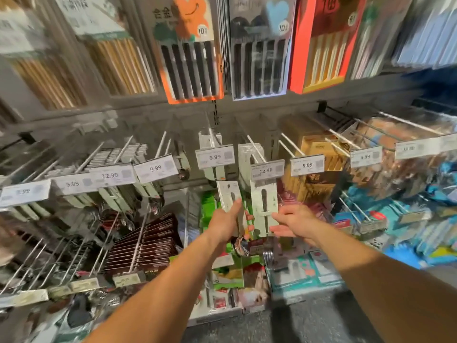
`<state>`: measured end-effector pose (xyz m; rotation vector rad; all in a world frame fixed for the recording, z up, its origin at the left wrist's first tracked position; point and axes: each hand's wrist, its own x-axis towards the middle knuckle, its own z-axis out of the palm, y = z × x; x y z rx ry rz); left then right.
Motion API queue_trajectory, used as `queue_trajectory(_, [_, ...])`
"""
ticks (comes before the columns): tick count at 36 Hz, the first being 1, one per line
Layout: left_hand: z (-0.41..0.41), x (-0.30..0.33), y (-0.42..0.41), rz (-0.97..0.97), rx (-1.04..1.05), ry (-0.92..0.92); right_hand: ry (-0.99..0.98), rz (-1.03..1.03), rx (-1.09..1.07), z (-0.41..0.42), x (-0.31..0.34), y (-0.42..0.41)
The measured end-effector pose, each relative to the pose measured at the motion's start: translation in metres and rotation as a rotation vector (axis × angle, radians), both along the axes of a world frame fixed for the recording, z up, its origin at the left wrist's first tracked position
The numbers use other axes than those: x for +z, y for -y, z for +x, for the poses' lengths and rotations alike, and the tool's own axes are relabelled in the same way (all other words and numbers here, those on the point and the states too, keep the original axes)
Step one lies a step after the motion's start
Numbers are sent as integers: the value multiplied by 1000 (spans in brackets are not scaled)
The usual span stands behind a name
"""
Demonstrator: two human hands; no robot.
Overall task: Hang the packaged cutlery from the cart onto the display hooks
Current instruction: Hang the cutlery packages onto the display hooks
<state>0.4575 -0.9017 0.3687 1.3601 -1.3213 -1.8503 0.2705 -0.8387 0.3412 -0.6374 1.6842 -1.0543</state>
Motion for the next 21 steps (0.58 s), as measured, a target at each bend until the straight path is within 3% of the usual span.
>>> queue_trajectory(11, [-15, -11, 24, -48, 36, -64, 61, -118, -63, -3, 0, 26])
queue_trajectory(21, [-26, -8, 30, -38, 23, -41, -31, -113, -14, -11, 1, 38])
